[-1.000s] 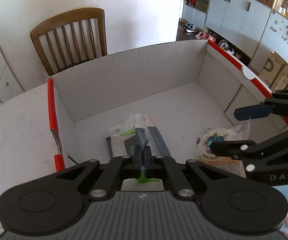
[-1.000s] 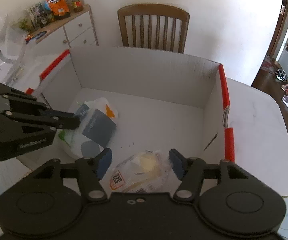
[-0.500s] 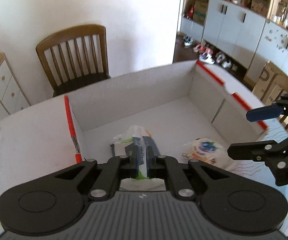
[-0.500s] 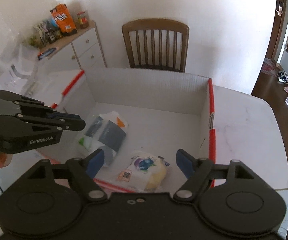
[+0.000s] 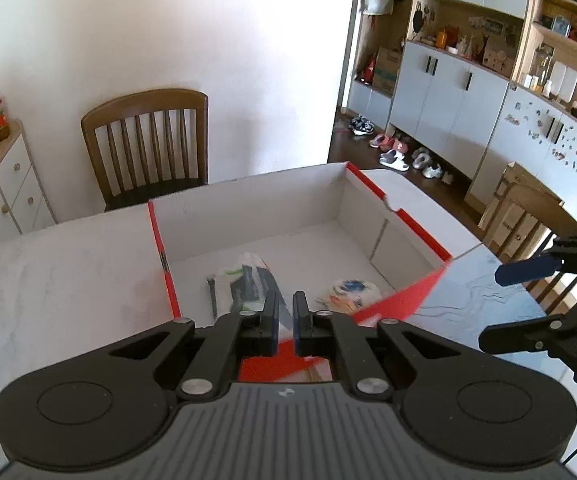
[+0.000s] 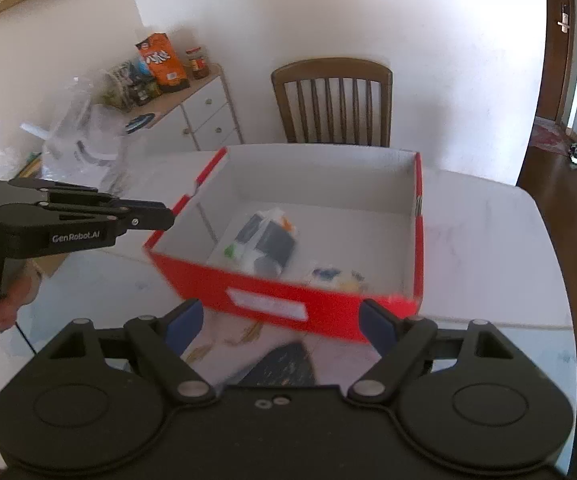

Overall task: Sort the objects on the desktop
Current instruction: 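Carry both bags into the red box and open both grippers, then return both grippers to the table toward the foil bag and black seed bag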

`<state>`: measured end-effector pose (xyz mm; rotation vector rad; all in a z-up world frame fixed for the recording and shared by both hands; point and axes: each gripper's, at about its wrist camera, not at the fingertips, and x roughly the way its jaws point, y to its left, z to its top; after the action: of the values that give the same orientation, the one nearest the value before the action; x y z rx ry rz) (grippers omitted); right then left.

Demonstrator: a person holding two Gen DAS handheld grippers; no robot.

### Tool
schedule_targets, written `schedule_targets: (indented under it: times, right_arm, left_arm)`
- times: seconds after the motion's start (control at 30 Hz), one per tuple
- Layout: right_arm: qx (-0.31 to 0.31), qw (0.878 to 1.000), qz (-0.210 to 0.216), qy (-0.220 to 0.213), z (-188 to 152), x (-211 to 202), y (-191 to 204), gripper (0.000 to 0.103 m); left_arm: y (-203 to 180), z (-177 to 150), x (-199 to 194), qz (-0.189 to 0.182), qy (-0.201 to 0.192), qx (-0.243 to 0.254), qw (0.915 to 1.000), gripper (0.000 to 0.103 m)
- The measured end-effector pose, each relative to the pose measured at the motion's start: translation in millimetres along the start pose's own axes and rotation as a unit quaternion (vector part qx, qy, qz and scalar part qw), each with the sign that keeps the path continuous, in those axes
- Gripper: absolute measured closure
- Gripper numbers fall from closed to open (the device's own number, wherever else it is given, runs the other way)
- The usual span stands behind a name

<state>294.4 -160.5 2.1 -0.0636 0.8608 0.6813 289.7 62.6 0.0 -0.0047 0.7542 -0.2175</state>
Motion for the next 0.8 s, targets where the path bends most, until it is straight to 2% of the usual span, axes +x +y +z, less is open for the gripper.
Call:
schedule_targets:
  times: [0.2, 0.33, 0.4, 0.43, 0.47, 0.5, 0.53, 0.57, 0.63, 0.7, 0.73, 0.8]
  right_arm:
    - [0.018, 1.0, 0.005, 0.003, -30.4, -24.0, 2.1, 0.016]
    - [0.014, 1.0, -0.008, 0.008, -50.1, -30.9, 5.9, 0.016]
    - [0.01, 1.0, -0.016, 0.011, -61.4, -33.9, 9.9, 0.016]
    - [0.01, 1.0, -0.018, 0.012, -66.1, -35.1, 11.6, 0.016]
    - [0.008, 1.0, -0.022, 0.013, -71.4, -36.6, 13.3, 0.016]
    - [0.008, 1.0, -0.026, 0.013, -77.0, -38.2, 15.0, 0.016]
    - [0.009, 0.999, -0.029, 0.012, -84.7, -39.9, 15.9, 0.016]
    - [0.011, 0.999, -0.032, 0.013, -90.7, -41.2, 17.2, 0.016]
    - [0.013, 0.999, -0.04, 0.016, -103.0, -42.4, 19.2, 0.016]
    - [0.023, 0.999, -0.04, 0.023, -115.8, -42.2, 19.4, 0.016]
    - [0.028, 0.999, -0.039, 0.026, -121.2, -41.4, 19.7, 0.016]
    - [0.035, 0.998, -0.042, 0.031, -132.4, -40.3, 21.6, 0.016]
  left_arm:
    - [-5.4, -24.3, -25.8, -0.014, 0.0, -0.012, 0.9998, 0.098]
    - [-9.1, -46.5, -38.8, -0.019, 0.003, -0.018, 0.9997, 0.098]
    - [-9.7, -57.8, -43.5, -0.022, 0.005, -0.022, 0.9995, 0.093]
    - [-10.9, -64.9, -46.4, -0.022, 0.006, -0.023, 0.9995, 0.085]
    - [-11.4, -70.7, -48.6, -0.022, 0.007, -0.024, 0.9994, 0.071]
    - [-11.9, -77.1, -51.2, -0.023, 0.006, -0.026, 0.9994, 0.063]
    - [-12.9, -83.4, -54.0, -0.025, 0.006, -0.027, 0.9993, 0.044]
    - [-13.3, -89.2, -56.2, -0.027, 0.007, -0.028, 0.9992, 0.033]
    - [-15.9, -100.0, -59.9, -0.024, 0.008, -0.023, 0.9994, 0.032]
    - [-17.3, -110.3, -61.3, -0.024, 0.014, -0.025, 0.9993, 0.025]
    - [-17.2, -116.1, -61.7, -0.028, 0.017, -0.028, 0.999, 0.018]
    - [-18.8, -127.1, -62.3, -0.037, 0.021, -0.029, 0.9986, 0.015]
